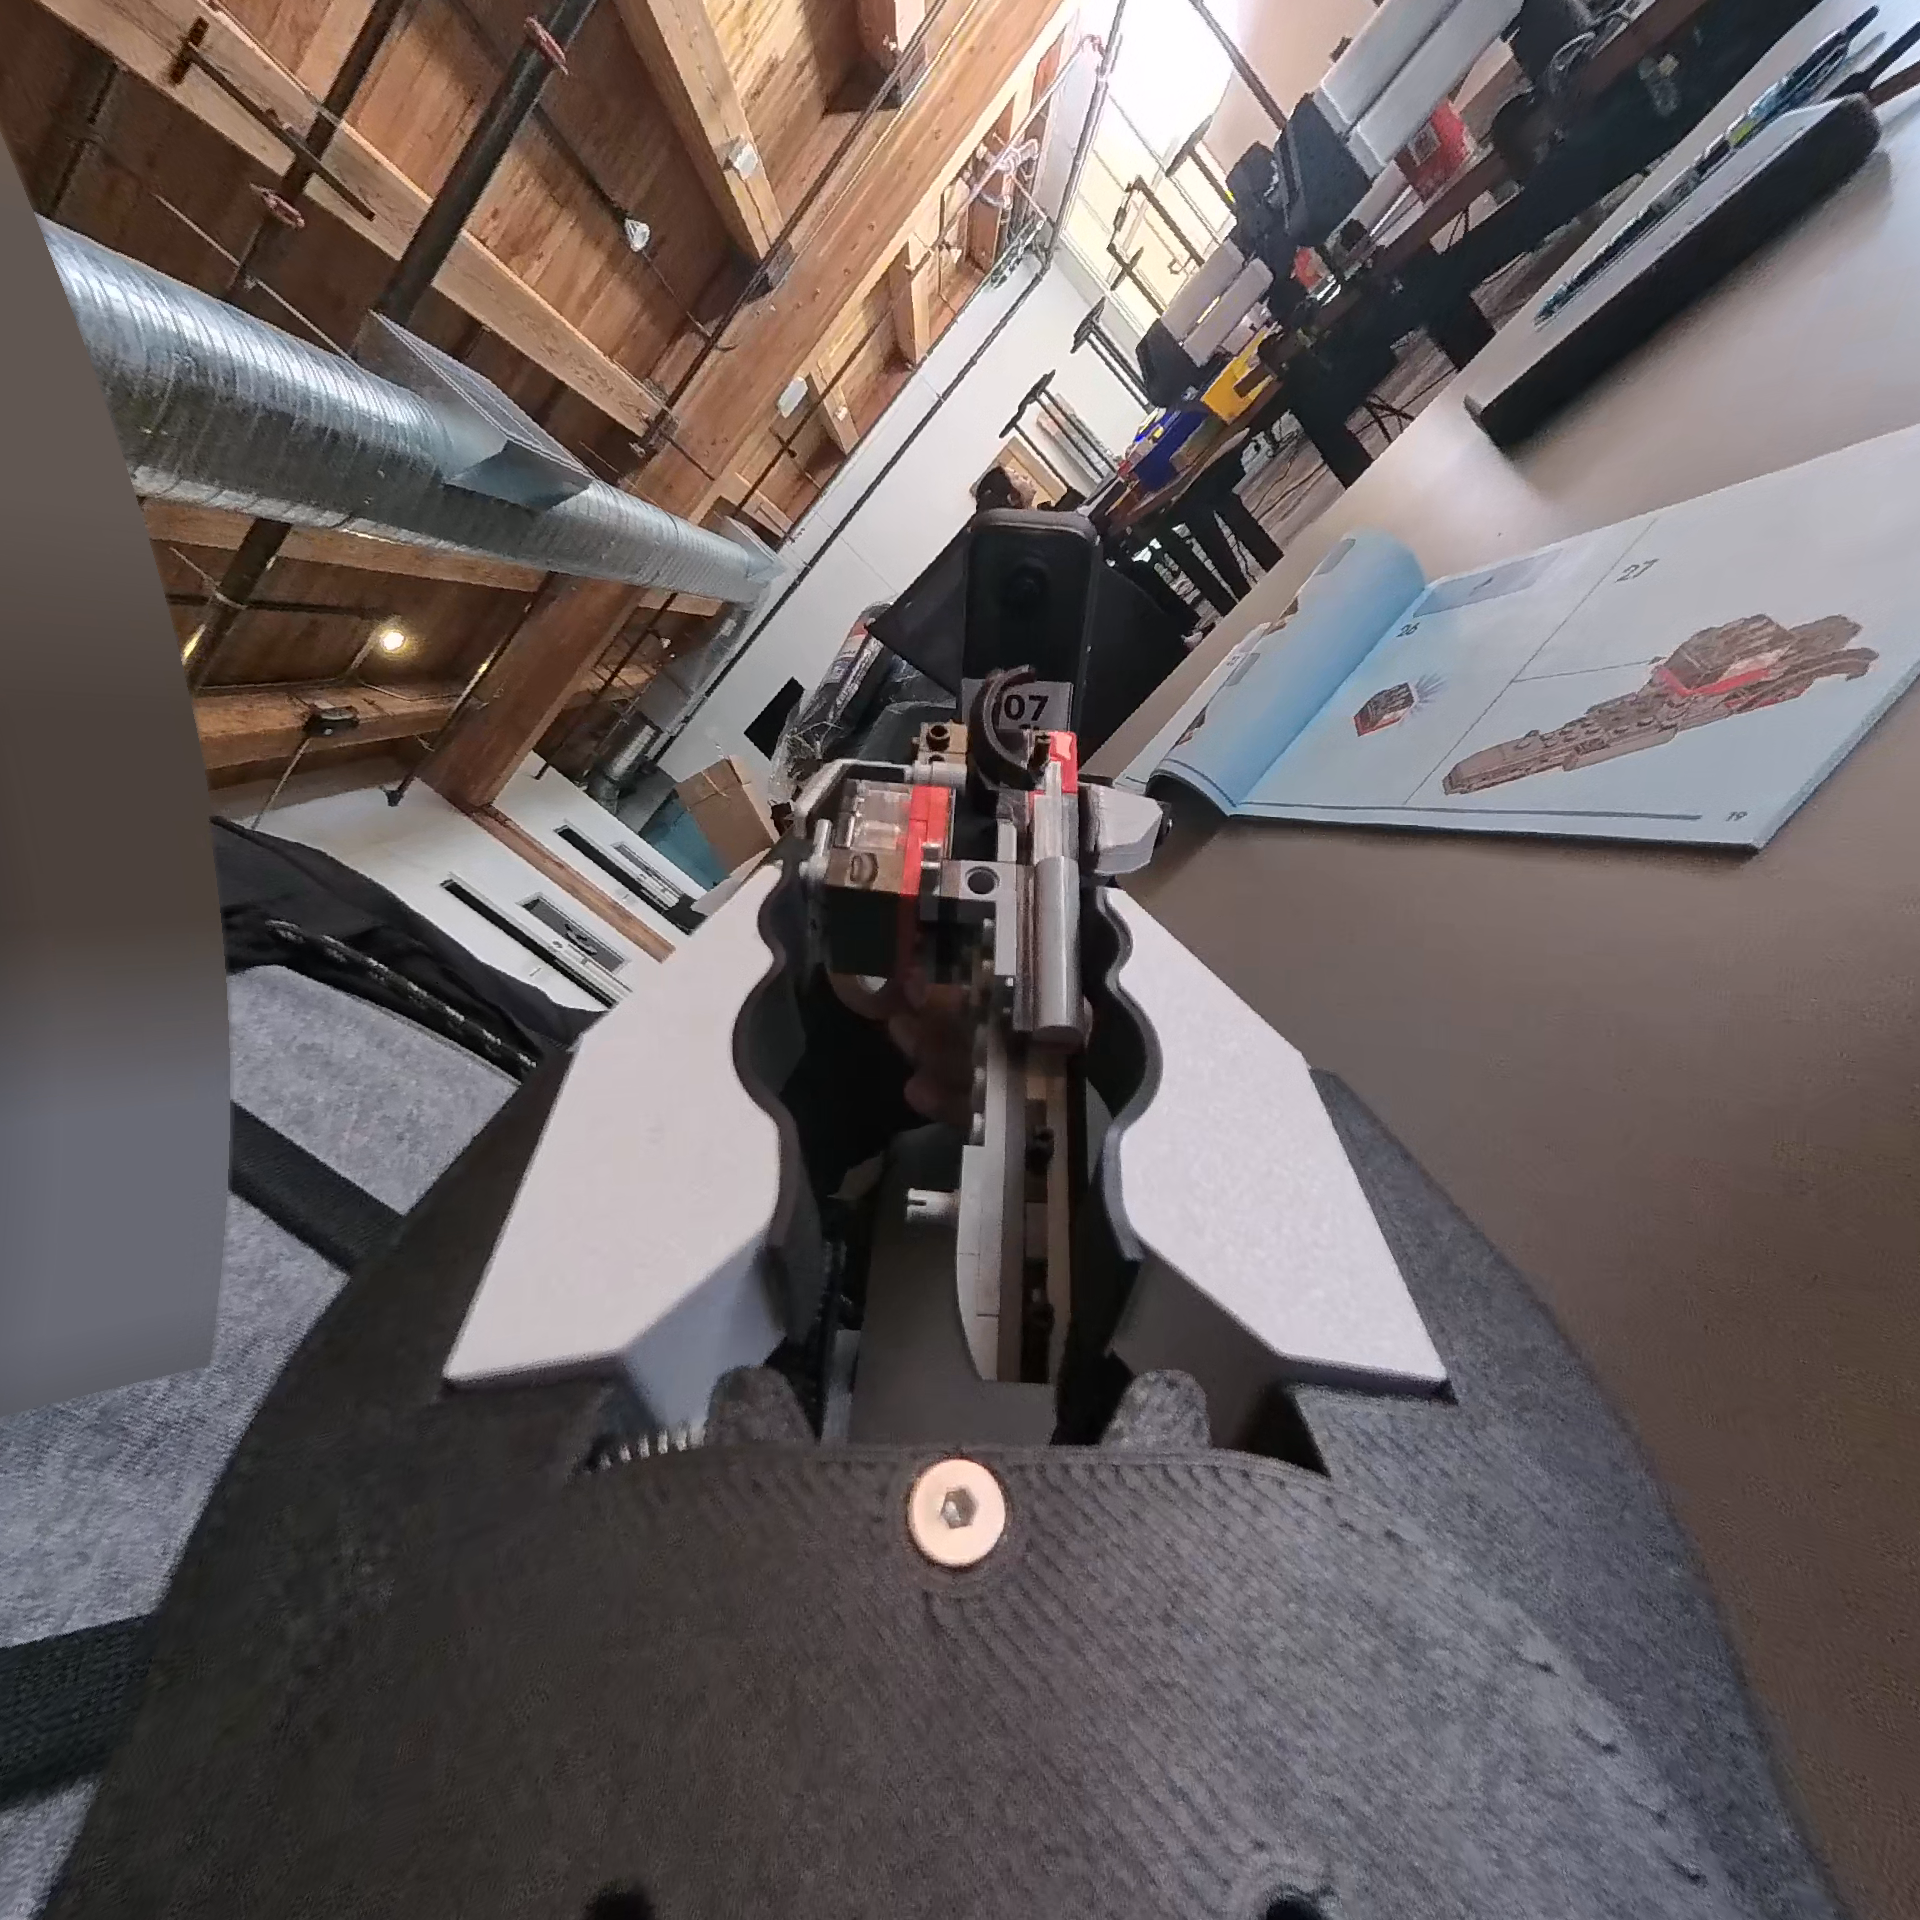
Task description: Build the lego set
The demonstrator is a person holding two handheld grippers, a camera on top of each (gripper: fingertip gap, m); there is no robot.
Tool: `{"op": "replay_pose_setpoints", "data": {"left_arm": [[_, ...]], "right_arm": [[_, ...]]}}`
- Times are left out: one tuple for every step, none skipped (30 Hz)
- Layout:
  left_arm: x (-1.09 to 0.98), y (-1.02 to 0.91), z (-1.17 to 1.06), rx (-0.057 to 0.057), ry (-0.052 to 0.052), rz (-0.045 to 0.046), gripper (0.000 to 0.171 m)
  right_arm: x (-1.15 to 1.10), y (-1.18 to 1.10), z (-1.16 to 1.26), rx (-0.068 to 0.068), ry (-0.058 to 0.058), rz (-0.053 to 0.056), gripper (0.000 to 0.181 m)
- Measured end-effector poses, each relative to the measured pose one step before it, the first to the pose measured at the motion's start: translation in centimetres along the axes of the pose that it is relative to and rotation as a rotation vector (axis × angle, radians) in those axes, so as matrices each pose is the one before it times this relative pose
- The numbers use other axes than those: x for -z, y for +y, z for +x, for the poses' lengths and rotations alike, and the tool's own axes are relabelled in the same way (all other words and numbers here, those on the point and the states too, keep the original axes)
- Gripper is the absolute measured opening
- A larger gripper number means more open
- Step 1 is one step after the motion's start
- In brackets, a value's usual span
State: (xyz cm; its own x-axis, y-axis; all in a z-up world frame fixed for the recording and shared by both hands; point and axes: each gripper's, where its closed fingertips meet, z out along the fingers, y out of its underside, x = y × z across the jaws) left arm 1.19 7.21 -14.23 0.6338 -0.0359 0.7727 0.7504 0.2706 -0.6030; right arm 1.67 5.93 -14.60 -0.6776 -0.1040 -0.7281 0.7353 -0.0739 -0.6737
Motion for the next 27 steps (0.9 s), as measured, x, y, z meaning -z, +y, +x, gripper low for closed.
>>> {"op": "replay_pose_setpoints", "data": {"left_arm": [[0.001, 0.000, -0.025, 0.0007, -0.0011, -0.00013, 0.051], [-0.017, -0.023, -0.082, 0.0063, -0.0035, 0.00079, 0.051], [-0.026, -0.051, -0.149, 0.0100, -0.0083, 0.00153, 0.051], [-0.056, -0.107, -0.155, 0.0139, -0.0085, 0.00623, 0.051], [-0.124, -0.157, 0.000, 0.0136, 0.0002, 0.01023, 0.051], [-0.136, -0.164, 0.026, 0.0136, 0.0003, 0.00970, 0.053], [-0.111, -0.189, -0.004, 0.0139, -0.0008, 0.00917, 0.054], [-0.091, -0.207, 0.029, 0.0167, 0.0010, 0.01193, 0.062], [-0.036, -0.327, -0.100, 0.0240, -0.0051, 0.02382, 0.069], [0.076, -0.442, -0.141, 0.0302, -0.0050, 0.03909, 0.070], [0.156, -0.486, -0.272, 0.0390, -0.0085, 0.05125, 0.072], [0.170, -0.378, -0.326, 0.0416, -0.0089, 0.05281, 0.072], [0.095, -0.167, -0.254, 0.0388, -0.0048, 0.04726, 0.072], [-0.002, 0.082, -0.291, 0.0355, -0.0075, 0.03419, 0.072], [-0.081, 0.195, -0.295, 0.0277, -0.0101, 0.02833, 0.071], [-0.149, 0.200, -0.145, 0.0170, -0.0025, 0.02678, 0.071], [-0.200, 0.213, -0.042, 0.0134, 0.0026, 0.02388, 0.070], [-0.187, 0.166, -0.078, 0.0126, 0.0005, 0.02276, 0.069], [-0.147, 0.097, -0.094, 0.0077, -0.0009, 0.01952, 0.068], [-0.103, 0.079, -0.179, 0.0007, -0.0062, 0.01482, 0.066], [-0.087, 0.061, -0.153, -0.0053, -0.0064, 0.01170, 0.066], [-0.092, 0.073, -0.066, -0.0042, -0.0022, 0.00892, 0.064], [-0.085, 0.050, -0.004, -0.0016, 0.0011, 0.00859, 0.062], [-0.082, 0.035, 0.121, -0.0023, 0.0071, 0.00770, 0.061], [-0.082, 0.085, 0.171, -0.0047, 0.0091, 0.00297, 0.059], [-0.029, -0.023, 0.190, -0.0081, 0.0076, 0.00752, 0.056], [0.046, -0.089, 0.053, -0.0131, -0.0033, 0.01063, 0.056]], "right_arm": [[0.010, 0.003, 0.026, -0.0004, 0.0016, 0.0002, 0.055], [0.018, -0.027, 0.069, -0.0065, 0.0023, 0.0015, 0.055], [0.031, -0.029, 0.132, -0.0153, 0.0022, 0.0031, 0.055], [0.053, -0.094, 0.149, -0.0199, 0.0019, 0.0080, 0.055], [0.073, -0.151, 0.134, -0.0162, 0.0007, 0.0119, 0.055], [0.098, -0.207, 0.090, -0.0117, 0.0013, 0.0143, 0.055], [0.077, -0.231, 0.096, -0.0172, 0.0021, 0.0184, 0.055], [0.079, -0.237, 0.238, -0.0286, 0.0065, 0.0231, 0.055], [0.110, -0.298, 0.348, -0.0321, 0.0103, 0.0298, 0.055], [0.154, -0.445, 0.281, -0.0317, 0.0052, 0.0383, 0.055], [0.175, -0.518, 0.229, -0.0295, 0.0044, 0.0430, 0.055], [0.166, -0.444, 0.316, -0.0228, 0.0137, 0.0384, 0.055], [0.128, -0.324, 0.340, -0.0114, 0.0194, 0.0316, 0.055], [0.100, -0.276, 0.252, -0.0059, 0.0175, 0.0305, 0.055], [0.087, -0.283, 0.147, -0.0080, 0.0121, 0.0334, 0.055], [0.063, -0.232, 0.109, -0.0092, 0.0095, 0.0333, 0.055], [0.055, -0.202, 0.153, -0.0081, 0.0129, 0.0322, 0.055], [0.039, -0.144, 0.131, -0.0068, 0.0105, 0.0296, 0.055], [0.013, -0.077, -0.009, -0.0080, 0.0011, 0.0240, 0.055], [0.005, -0.040, -0.100, -0.0093, -0.0046, 0.0212, 0.055], [-0.007, -0.004, -0.099, -0.0064, -0.0028, 0.0183, 0.055], [-0.027, 0.048, -0.067, -0.0009, 0.0001, 0.0139, 0.055], [-0.043, 0.129, -0.127, 0.0026, -0.0041, 0.0078, 0.055], [-0.069, 0.196, -0.158, 0.0031, -0.0068, 0.0017, 0.055], [-0.043, 0.157, -0.098, 0.0035, -0.0029, 0.0037, 0.055], [-0.006, 0.045, -0.053, 0.0045, -0.0027, 0.0091, 0.055], [-0.014, 0.053, -0.070, 0.0028, -0.0062, 0.0060, 0.055]]}}
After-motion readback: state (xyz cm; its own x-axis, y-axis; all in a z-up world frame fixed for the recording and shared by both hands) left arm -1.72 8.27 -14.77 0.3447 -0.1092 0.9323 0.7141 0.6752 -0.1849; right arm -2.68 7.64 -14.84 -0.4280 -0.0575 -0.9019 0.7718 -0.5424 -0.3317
